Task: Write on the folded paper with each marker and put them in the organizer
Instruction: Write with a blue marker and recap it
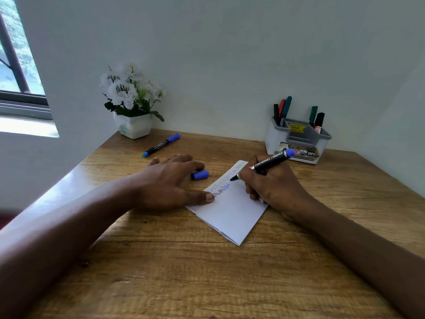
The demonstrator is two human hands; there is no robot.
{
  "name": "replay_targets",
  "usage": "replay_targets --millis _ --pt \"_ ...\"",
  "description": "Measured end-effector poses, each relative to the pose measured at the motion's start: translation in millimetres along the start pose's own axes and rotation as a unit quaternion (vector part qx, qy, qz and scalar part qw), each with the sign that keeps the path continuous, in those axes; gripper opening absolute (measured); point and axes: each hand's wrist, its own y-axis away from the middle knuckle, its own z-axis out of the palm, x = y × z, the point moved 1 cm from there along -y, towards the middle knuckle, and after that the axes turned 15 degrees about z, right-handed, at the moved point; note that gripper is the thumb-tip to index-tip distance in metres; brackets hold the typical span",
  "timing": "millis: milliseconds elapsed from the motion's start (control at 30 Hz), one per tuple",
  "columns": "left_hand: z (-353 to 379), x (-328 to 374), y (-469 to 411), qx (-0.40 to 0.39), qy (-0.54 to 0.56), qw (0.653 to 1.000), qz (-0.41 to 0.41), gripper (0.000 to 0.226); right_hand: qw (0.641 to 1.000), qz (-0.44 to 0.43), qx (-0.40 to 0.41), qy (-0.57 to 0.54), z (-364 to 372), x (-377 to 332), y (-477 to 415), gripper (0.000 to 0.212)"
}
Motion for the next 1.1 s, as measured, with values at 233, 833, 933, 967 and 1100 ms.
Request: replay_targets --millis 233,833,933,967,1100 --pt "0.9 -1.9 -1.7 0.000 -0.001 1.000 -0.001 0.104 0.999 -0.010 0.003 0.035 2.1 -2.1 0.0 0.018" --pt "-0.5 1.0 0.4 -0.002 -0.001 1.000 -0.001 0.103 0.999 0.016 0.024 0.032 3.1 -1.8 1.3 0.019" --pt "-0.9 1.3 1.1 -0.001 -0.002 1.000 0.001 0.102 0.999 0.018 0.037 0.015 2.0 -0.4 0.8 0.017" --pt "-1.1 1.4 1.0 -0.001 -0.003 1.000 0.002 0.102 0.999 0.020 0.039 0.004 1.0 -0.1 0.8 0.017" --pt "-0.9 1.0 1.1 0.000 0.003 1.000 0.000 0.103 0.999 0.017 0.025 0.019 1.4 -0.1 0.6 0.017"
